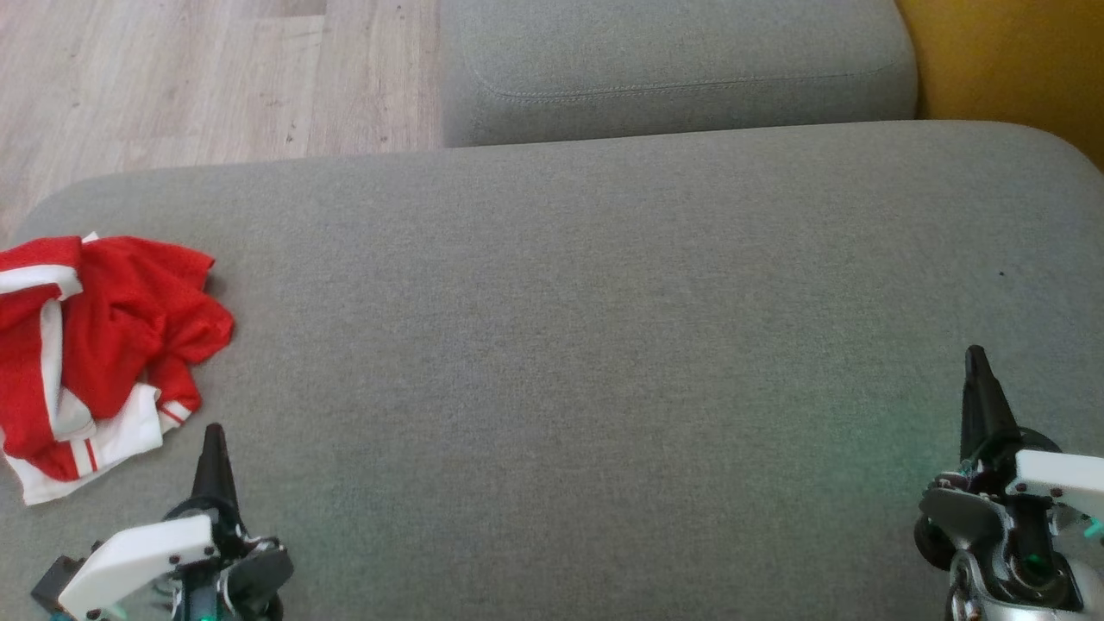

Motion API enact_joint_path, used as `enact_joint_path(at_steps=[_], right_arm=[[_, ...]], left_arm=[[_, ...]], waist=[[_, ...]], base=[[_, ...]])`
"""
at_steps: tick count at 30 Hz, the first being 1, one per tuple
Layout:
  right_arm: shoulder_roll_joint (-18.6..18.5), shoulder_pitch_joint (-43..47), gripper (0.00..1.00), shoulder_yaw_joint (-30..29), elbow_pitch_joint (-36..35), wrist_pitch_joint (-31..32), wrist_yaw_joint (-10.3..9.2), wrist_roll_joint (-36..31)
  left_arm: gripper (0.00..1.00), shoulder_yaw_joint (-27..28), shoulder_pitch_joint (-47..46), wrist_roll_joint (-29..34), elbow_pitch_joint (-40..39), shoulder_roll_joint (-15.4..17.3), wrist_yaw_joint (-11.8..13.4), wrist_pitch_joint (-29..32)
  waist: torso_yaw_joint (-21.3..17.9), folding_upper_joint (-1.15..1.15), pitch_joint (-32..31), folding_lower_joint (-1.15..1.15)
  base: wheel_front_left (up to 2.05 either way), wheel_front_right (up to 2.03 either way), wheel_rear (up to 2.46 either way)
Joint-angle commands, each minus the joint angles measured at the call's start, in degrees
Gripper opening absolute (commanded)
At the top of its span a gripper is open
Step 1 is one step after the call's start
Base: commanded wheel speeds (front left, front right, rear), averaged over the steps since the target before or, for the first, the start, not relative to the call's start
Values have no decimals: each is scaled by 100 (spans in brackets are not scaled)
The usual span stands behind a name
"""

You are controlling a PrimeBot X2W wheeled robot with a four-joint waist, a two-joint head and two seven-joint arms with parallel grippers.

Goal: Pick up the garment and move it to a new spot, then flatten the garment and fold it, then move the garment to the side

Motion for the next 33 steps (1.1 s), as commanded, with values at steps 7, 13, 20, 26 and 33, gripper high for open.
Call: enact_joint_path(at_steps=[7, 13, 20, 26, 33], right_arm=[[-23, -122, 0, 118, -223, 33, -4, 41], [-23, -122, 0, 118, -223, 33, -4, 41], [-23, -122, 0, 118, -223, 33, -4, 41], [-23, -122, 0, 118, -223, 33, -4, 41], [11, 31, 100, 8, 193, -2, 0, -3]], left_arm=[[0, 224, -295, -32, -216, 23, -36, 18], [0, 223, -295, -32, -216, 23, -36, 18], [0, 223, -295, -32, -216, 23, -36, 18], [0, 223, -295, -32, -216, 23, -36, 18], [100, -40, 55, 2, 174, -4, 8, -3]], waist=[[0, 0, 0, 0], [0, 0, 0, 0], [0, 0, 0, 0], [0, 0, 0, 0], [0, 0, 0, 0]], base=[[0, 0, 0], [0, 0, 0], [0, 0, 0], [0, 0, 0], [0, 0, 0]])
